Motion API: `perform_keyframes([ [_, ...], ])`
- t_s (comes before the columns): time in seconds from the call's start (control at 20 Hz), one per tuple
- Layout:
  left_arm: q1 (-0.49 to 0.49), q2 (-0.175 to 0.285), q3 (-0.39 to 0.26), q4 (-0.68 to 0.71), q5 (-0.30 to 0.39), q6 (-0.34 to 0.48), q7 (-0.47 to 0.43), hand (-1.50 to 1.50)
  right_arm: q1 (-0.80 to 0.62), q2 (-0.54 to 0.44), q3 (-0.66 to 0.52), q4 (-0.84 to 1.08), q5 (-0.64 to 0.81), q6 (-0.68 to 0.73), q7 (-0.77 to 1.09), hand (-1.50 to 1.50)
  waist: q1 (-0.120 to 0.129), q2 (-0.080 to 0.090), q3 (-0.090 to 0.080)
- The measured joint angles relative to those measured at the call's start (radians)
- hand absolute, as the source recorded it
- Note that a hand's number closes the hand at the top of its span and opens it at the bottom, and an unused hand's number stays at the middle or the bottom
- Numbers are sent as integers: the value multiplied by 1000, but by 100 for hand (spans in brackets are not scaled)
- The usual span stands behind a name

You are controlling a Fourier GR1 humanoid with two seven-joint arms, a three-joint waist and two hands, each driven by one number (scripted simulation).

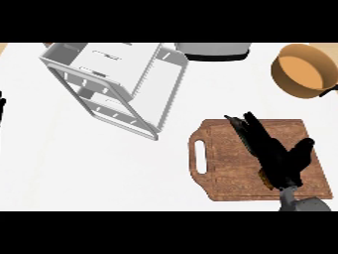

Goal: Pick the eggplant from the cutting board and place it in the tiered basket

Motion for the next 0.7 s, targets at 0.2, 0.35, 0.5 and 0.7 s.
perform_keyframes([
  [0.2,-5,-49,-35,-14,31,-61,-6,0,-94,-7,16,-30,-3,78,-16,150,17,-1,20],
  [0.35,-11,-82,-76,-33,67,-121,10,0,-186,-67,36,-43,60,130,-29,150,23,-3,19],
  [0.5,-9,-114,-103,-42,105,-172,22,0,-201,-91,14,16,183,-17,32,-150,17,-2,22],
  [0.7,14,-144,-119,-63,124,-214,30,0,-232,-65,6,94,284,-115,16,-150,23,-1,28],
])
